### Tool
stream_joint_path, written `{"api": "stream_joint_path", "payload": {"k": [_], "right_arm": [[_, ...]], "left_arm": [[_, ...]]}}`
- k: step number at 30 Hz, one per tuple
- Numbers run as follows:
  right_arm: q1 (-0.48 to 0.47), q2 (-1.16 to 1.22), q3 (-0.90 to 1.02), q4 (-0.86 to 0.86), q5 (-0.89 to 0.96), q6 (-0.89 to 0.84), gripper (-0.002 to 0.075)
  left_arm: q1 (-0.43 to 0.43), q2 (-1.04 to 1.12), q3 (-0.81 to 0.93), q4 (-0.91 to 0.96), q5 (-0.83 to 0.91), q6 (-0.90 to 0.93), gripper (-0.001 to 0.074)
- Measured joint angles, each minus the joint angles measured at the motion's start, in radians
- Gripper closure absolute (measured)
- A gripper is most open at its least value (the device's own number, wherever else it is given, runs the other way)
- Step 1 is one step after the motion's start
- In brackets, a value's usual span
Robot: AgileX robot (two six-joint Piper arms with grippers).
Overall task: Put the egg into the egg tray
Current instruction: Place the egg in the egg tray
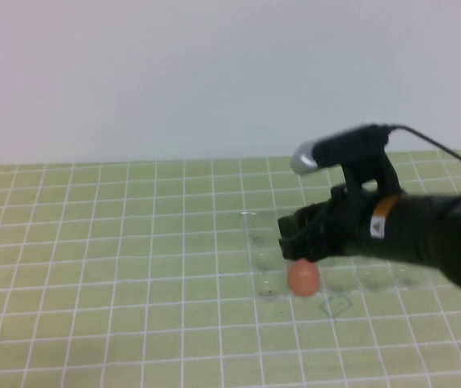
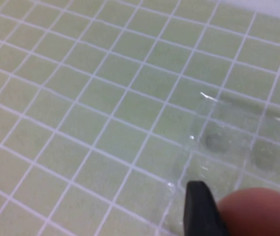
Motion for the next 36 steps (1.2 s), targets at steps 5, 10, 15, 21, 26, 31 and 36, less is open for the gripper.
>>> {"api": "stream_joint_path", "payload": {"k": [5, 10, 15, 21, 26, 31, 36], "right_arm": [[0.002, 0.0, 0.182, 0.21, -0.321, -0.196, 0.0363], [0.014, 0.0, 0.272, 0.371, -0.534, -0.413, 0.0363], [0.016, 0.027, 0.285, 0.444, -0.592, -0.486, 0.0363], [0.016, 0.103, 0.287, 0.469, -0.634, -0.477, 0.0364], [0.016, 0.124, 0.287, 0.477, -0.67, -0.459, 0.0364], [0.016, 0.135, 0.288, 0.488, -0.677, -0.457, 0.0364], [0.016, 0.152, 0.297, 0.489, -0.677, -0.455, 0.0364]], "left_arm": [[0.0, 0.0, 0.0, 0.0, 0.0, 0.0, 0.0738], [0.0, 0.0, 0.0, 0.0, 0.0, 0.0, 0.0738], [0.0, 0.0, 0.0, 0.0, 0.0, 0.0, 0.0738], [0.0, 0.0, 0.0, 0.0, 0.0, 0.0, 0.0738], [0.0, 0.0, 0.0, 0.0, 0.0, 0.0, 0.0738], [0.0, 0.0, 0.0, 0.0, 0.0, 0.0, 0.0738], [0.0, 0.0, 0.0, 0.0, 0.0, 0.0, 0.0738]]}}
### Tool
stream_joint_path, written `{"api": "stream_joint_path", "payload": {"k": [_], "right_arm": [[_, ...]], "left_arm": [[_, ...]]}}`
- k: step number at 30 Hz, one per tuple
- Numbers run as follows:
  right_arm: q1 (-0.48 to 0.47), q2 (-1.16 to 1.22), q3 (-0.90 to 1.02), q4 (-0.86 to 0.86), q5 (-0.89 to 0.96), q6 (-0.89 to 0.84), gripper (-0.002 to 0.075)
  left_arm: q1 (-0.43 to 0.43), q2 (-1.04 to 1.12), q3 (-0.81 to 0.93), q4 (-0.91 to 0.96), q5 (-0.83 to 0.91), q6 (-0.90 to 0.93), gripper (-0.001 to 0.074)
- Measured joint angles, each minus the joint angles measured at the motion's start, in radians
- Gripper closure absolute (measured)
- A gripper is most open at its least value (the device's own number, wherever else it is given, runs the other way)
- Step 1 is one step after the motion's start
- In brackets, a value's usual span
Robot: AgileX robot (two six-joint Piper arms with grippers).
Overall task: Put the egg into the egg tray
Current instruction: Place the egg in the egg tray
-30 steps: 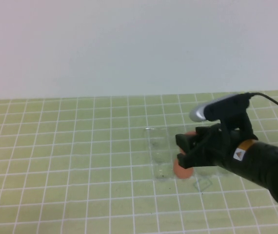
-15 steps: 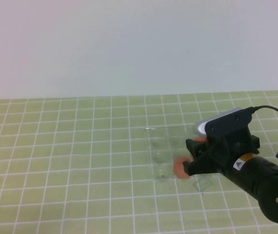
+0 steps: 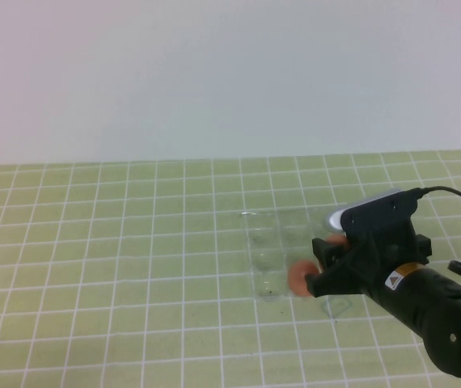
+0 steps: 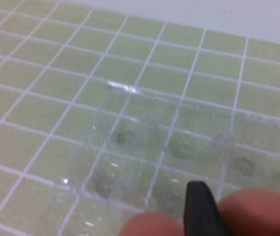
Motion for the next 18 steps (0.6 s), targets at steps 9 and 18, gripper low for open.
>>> {"api": "stream_joint_path", "payload": {"k": [9, 18], "right_arm": [[0.0, 0.042, 0.007, 0.0, -0.003, -0.017, 0.0364], [0.0, 0.08, 0.007, -0.016, -0.033, -0.034, 0.0364]], "left_arm": [[0.0, 0.0, 0.0, 0.0, 0.0, 0.0, 0.0738], [0.0, 0.0, 0.0, 0.0, 0.0, 0.0, 0.0738]]}}
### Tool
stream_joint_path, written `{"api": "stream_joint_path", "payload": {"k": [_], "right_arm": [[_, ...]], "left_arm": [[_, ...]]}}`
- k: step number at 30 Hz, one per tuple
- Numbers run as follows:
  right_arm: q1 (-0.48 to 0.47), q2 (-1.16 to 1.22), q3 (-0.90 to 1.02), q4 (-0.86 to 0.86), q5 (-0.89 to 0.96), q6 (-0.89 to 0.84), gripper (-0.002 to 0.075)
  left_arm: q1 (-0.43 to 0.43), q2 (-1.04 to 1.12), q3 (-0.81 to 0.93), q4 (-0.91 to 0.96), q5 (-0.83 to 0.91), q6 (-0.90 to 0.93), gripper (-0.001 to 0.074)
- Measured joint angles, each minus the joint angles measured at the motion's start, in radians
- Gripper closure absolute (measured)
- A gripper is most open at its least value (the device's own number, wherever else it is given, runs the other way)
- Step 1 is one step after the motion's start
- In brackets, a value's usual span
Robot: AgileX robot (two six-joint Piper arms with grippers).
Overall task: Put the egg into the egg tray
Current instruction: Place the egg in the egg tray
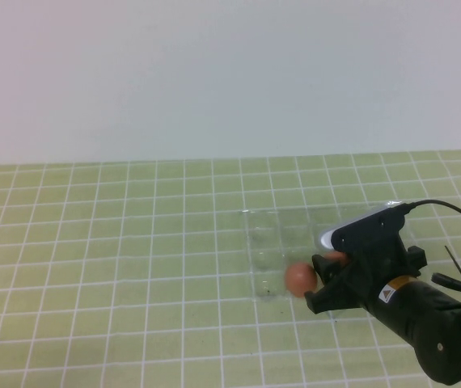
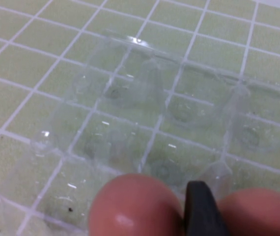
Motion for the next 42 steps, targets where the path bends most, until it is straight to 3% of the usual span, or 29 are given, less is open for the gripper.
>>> {"api": "stream_joint_path", "payload": {"k": [25, 33, 42], "right_arm": [[0.0, 0.004, 0.0, -0.004, 0.013, 0.023, 0.0327], [0.0, 0.005, 0.0, -0.007, 0.036, 0.051, 0.021], [0.001, -0.125, 0.003, -0.009, 0.049, 0.061, 0.0193]], "left_arm": [[0.0, 0.0, 0.0, 0.0, 0.0, 0.0, 0.0738], [0.0, 0.0, 0.0, 0.0, 0.0, 0.0, 0.0738], [0.0, 0.0, 0.0, 0.0, 0.0, 0.0, 0.0738]]}}
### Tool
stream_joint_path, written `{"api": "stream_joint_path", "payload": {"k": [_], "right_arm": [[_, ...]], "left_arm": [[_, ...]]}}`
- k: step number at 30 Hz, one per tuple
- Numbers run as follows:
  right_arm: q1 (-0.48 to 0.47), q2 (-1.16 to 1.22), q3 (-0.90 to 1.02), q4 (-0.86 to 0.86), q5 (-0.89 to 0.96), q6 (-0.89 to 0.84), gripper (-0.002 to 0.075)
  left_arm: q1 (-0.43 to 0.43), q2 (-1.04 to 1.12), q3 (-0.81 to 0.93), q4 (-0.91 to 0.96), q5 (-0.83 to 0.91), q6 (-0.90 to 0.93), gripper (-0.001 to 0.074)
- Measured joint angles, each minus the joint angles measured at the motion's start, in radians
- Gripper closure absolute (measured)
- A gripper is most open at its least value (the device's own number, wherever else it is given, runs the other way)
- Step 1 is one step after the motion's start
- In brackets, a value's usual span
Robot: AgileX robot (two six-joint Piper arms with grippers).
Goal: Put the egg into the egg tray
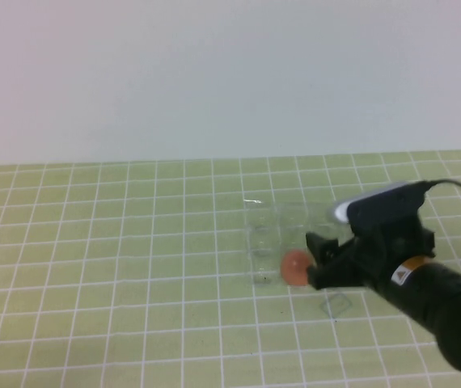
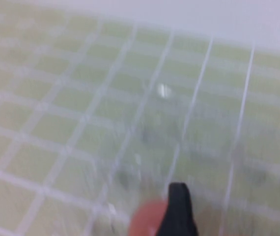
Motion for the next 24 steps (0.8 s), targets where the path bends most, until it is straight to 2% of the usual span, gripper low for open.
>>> {"api": "stream_joint_path", "payload": {"k": [5, 8, 10, 14, 16, 19, 24], "right_arm": [[0.0, -0.171, 0.0, -0.046, 0.054, 0.0, 0.0199], [0.0, -0.31, 0.001, -0.076, 0.108, 0.0, 0.0253], [0.0, -0.408, 0.002, -0.084, 0.145, 0.0, 0.0341], [0.0, -0.579, 0.002, -0.099, 0.172, 0.0, 0.0589], [0.0, -0.666, 0.002, -0.131, 0.193, 0.0, 0.0669], [0.0, -0.775, 0.002, -0.172, 0.246, 0.0, 0.071], [0.0, -0.875, 0.007, -0.178, 0.296, 0.0, 0.0725]], "left_arm": [[0.0, 0.0, 0.0, 0.0, 0.0, 0.0, 0.0738], [0.0, 0.0, 0.0, 0.0, 0.0, 0.0, 0.0738], [0.0, 0.0, 0.0, 0.0, 0.0, 0.0, 0.0738], [0.0, 0.0, 0.0, 0.0, 0.0, 0.0, 0.0738], [0.0, 0.0, 0.0, 0.0, 0.0, 0.0, 0.0738], [0.0, 0.0, 0.0, 0.0, 0.0, 0.0, 0.0738], [0.0, 0.0, 0.0, 0.0, 0.0, 0.0, 0.0738]]}}
